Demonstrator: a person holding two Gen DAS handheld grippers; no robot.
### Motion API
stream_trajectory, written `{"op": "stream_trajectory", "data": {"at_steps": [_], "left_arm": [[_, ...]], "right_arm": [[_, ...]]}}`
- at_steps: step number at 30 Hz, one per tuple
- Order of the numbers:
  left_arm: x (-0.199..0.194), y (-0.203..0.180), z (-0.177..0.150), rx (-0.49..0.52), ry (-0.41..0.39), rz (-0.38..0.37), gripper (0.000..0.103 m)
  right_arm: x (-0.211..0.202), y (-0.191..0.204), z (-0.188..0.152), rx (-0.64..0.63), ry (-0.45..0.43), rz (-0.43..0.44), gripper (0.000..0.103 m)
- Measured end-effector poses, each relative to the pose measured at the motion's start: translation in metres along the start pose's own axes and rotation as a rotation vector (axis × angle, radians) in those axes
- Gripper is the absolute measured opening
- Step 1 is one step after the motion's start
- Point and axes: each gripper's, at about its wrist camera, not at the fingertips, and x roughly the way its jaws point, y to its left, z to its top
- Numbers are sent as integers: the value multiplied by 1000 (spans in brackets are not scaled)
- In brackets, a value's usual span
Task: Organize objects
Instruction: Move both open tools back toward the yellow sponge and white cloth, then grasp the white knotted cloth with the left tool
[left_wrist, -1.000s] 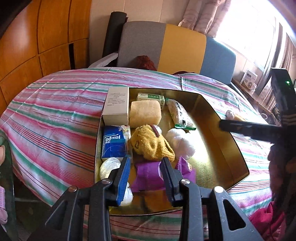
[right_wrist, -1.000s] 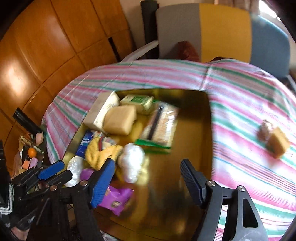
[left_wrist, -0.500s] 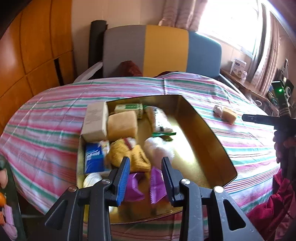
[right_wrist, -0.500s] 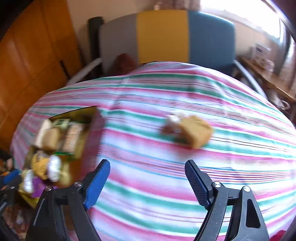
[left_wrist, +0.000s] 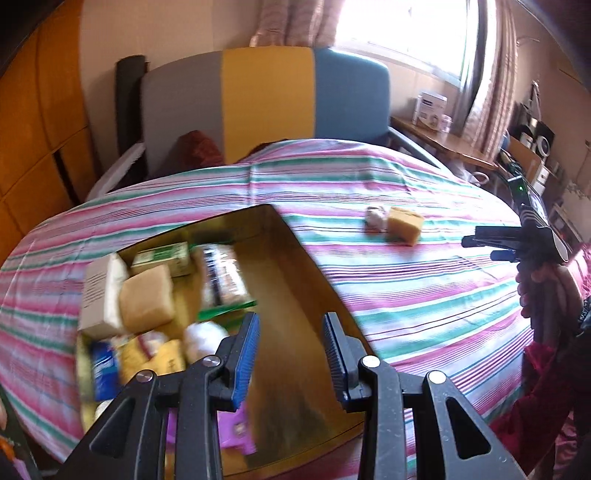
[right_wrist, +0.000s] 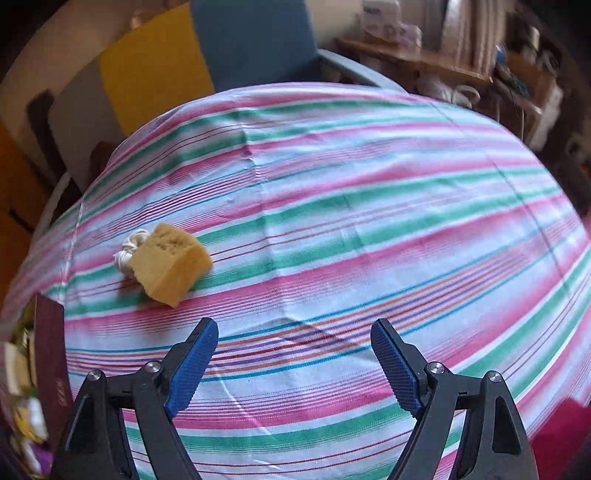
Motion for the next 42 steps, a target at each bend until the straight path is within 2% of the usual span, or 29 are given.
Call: {"op": "stream_trajectory", "data": {"at_steps": [5,23,28,33,42], "left_arm": [[17,-24,12,38,27,-29,35],[68,-72,50,94,90,-84,35],[93,-79,69,50,121,-121,35],[132,-81,93,-37,172,-174,35],[200,-97,136,-74,206,-202,35]], "right_arm": [[-6,-7,1,44,-12,30,90],[-18,0,1,49,-37,99,92],[-20,-5,1,80,-37,120,93],[-21,-7,1,99,-29,144,93],[-14,-7,-1,120,9,187,94]]}}
